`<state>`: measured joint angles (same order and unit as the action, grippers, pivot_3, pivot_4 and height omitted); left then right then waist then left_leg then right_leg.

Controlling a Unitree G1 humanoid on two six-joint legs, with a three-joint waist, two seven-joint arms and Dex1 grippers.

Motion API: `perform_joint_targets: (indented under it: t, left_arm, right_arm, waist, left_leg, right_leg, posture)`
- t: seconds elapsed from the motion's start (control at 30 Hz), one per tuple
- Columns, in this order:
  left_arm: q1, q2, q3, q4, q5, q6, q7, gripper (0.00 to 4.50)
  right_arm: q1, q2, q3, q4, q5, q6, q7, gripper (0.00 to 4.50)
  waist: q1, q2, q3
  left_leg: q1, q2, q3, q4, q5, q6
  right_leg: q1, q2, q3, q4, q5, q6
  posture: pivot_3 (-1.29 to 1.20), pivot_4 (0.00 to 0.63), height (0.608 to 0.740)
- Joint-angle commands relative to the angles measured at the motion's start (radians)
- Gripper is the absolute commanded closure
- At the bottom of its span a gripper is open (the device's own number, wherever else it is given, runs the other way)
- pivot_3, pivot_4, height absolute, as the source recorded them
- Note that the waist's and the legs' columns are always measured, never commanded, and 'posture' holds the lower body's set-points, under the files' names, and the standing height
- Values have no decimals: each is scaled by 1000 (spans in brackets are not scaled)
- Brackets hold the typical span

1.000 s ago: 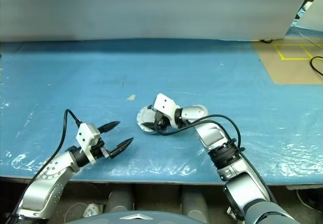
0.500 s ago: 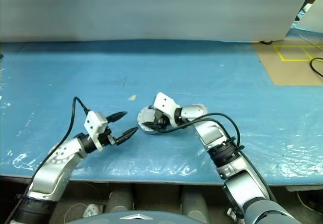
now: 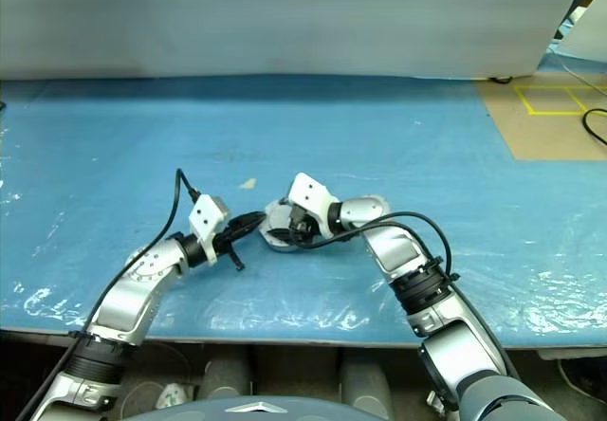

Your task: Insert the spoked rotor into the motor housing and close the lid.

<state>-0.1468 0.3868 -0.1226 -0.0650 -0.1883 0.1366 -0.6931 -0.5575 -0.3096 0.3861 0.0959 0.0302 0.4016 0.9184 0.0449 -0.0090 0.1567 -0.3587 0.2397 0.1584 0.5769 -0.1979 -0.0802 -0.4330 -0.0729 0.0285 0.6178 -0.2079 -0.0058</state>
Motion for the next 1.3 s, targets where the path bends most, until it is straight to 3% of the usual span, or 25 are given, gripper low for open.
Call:
perform_joint_targets:
  t: [0.03, 0.4, 0.8, 0.93, 0.97, 1.3]
  left_arm:
    - [-1, 7, -22, 1, 28, 15, 2, 4451]
    - [42, 72, -84, -59, 19, 211, -55, 4451]
    - [51, 75, -93, -77, 1, 258, -72, 4451]
    - [53, 75, -93, -74, 7, 257, -71, 4500]
    - [53, 75, -94, -73, 8, 257, -71, 4500]
    - [51, 71, -101, -64, 13, 251, -79, 4500]
  right_arm:
    - [13, -17, 6, 4, -13, 25, -8, 1504]
    - [7, -15, -1, -3, -5, 35, -11, 1504]
    - [7, -16, -8, -6, 1, 39, -8, 1504]
    - [6, -13, -15, -7, 11, 43, -4, 175]
    - [6, -13, -16, -7, 12, 41, -4, 31]
    - [5, 14, -124, -43, 175, 94, 49, 31]
  waist:
    - [0, 0, 0]
    - [3, 2, -4]
    - [3, 4, -6]
    - [3, 4, -6]
    - [3, 4, -6]
    - [5, 6, -7]
  left_leg:
    - [0, 0, 0, 0, 0, 0]
    - [2, -1, 0, 0, 0, 0]
    - [1, -1, 0, -1, 0, 0]
    - [1, -1, 0, -2, 0, 0]
    - [1, -1, 0, -2, 0, 0]
    - [1, -1, 0, -7, 0, 0]
  right_leg:
    - [0, 0, 0, 0, 0, 0]
    - [2, -1, 0, 0, 0, 0]
    - [2, -1, 0, -3, -1, 1]
    - [3, -1, 0, -4, -1, 1]
    - [3, -1, 0, -4, -1, 1]
    - [4, -1, 0, -11, -1, 1]
  posture:
    - [0, 150, 740]
    - [0, 150, 740]
    - [0, 150, 740]
    - [0, 150, 740]
    - [0, 150, 740]
    - [0, 150, 740]
